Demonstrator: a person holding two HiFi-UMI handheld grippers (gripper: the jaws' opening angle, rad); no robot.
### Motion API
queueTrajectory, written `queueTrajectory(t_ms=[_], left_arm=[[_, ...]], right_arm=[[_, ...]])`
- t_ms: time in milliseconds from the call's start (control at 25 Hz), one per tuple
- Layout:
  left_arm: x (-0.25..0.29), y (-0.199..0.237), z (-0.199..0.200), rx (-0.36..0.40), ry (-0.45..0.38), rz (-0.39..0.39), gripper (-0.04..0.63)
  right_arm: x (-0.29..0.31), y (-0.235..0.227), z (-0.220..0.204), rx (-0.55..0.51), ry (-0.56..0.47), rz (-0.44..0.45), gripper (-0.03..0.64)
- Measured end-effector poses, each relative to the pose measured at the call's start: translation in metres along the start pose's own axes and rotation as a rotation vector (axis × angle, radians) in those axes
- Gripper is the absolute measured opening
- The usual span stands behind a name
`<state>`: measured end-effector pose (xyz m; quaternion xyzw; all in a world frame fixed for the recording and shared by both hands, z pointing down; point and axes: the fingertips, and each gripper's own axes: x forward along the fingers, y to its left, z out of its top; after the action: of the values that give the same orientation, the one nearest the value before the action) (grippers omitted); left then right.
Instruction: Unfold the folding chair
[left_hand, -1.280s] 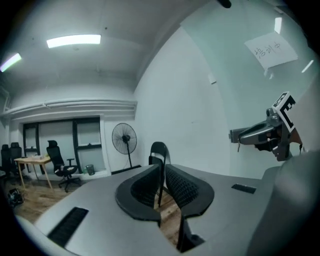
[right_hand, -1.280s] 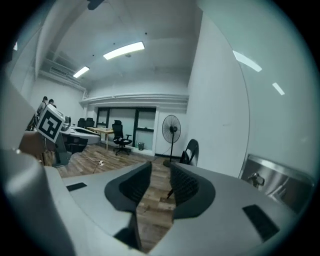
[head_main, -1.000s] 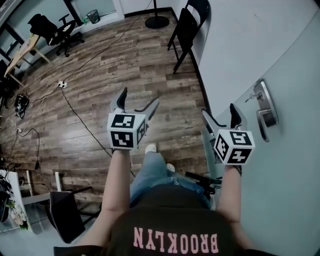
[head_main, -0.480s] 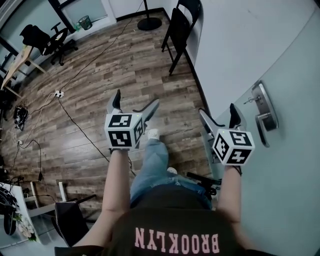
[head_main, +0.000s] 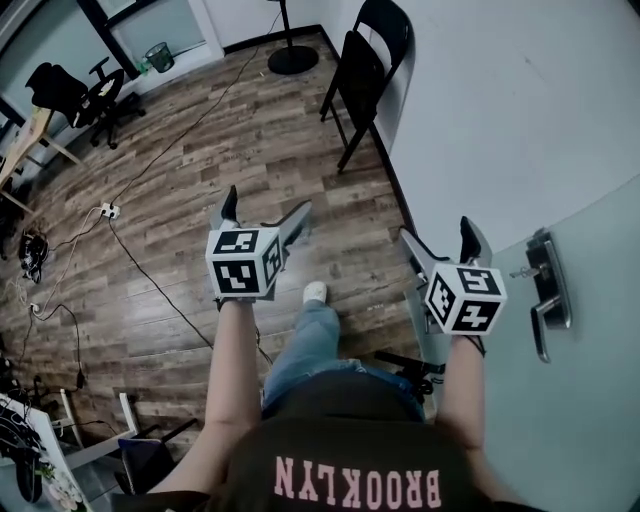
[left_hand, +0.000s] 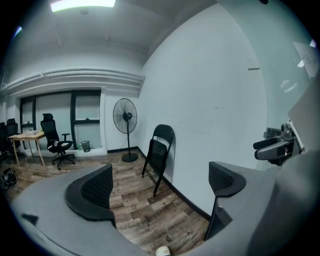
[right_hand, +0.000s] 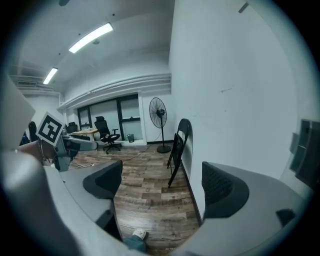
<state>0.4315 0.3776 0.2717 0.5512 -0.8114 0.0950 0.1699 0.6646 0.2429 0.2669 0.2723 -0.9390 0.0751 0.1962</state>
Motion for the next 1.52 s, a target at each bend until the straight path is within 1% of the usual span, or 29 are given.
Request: queueTrajectory(t_ms=[280,400,520,800,960,1080,1280,1520], left_arm=[[0.086,0.074,0.029,0.005,0.030,-0.011,0.565],[0.121,0.102,0.040,-0.008,0.038,-0.028,0.565],[0.153,0.130,0.055,-0.002,0.042,-0.037,0.565],[0.217,0.177,0.074,0.018,0.058,-0.045,0.565],[0.234,0.193,0.080,0.001,0.053,-0.054,0.565],[0.241,0.202,0.084,-0.014,0.048,-0.058,0.565],[0.251,0.211,0.088,-0.025,0.048,-0.044,0.565],[0.268,0.217,0.096,-0.043,0.030,-0.018,0.565]], right_arm=[[0.101,-0.003,0.046,-0.016,0.029,-0.045,0.479],[0.143,-0.001,0.064,-0.030,0.050,-0.052,0.479],[0.181,0.003,0.085,-0.045,0.045,-0.063,0.477],[0.258,-0.003,0.115,-0.067,0.067,-0.078,0.474],[0.278,-0.003,0.123,-0.074,0.066,-0.102,0.474],[0.285,0.000,0.125,-0.087,0.084,-0.107,0.474],[0.291,-0.009,0.123,-0.074,0.112,-0.127,0.469],[0.305,-0.024,0.133,-0.085,0.099,-0.137,0.463]])
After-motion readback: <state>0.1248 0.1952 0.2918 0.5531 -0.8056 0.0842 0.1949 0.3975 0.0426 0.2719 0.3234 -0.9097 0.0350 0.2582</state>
